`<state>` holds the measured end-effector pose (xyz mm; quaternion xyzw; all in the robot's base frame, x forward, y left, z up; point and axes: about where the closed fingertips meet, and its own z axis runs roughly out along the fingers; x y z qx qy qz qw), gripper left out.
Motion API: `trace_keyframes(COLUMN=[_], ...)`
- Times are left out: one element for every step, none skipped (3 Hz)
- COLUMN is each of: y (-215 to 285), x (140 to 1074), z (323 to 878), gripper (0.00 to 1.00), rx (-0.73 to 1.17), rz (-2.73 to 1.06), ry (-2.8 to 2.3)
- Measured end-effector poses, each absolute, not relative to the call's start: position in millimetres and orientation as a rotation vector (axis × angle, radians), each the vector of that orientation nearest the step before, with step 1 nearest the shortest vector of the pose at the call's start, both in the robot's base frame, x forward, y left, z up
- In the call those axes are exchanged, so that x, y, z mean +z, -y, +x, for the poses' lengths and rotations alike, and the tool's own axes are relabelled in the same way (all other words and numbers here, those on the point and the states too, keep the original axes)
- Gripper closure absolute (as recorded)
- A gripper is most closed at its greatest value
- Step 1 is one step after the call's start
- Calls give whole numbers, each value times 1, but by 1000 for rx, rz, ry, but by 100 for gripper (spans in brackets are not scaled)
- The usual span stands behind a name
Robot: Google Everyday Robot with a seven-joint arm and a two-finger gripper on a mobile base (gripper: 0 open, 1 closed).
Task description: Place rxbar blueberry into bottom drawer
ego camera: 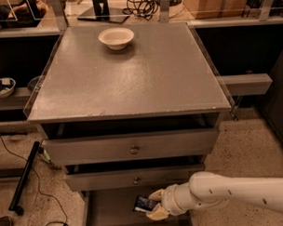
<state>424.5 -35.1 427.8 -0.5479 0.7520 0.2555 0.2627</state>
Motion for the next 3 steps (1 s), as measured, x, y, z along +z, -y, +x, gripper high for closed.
trace_keyframes(y=[35, 35, 40], x=[428, 417, 389], z=[424, 425, 430], gripper=[100, 100, 100], rx=[691, 702, 714], rz=[-1482, -1473, -1440], ry=[-2034, -2049, -2072])
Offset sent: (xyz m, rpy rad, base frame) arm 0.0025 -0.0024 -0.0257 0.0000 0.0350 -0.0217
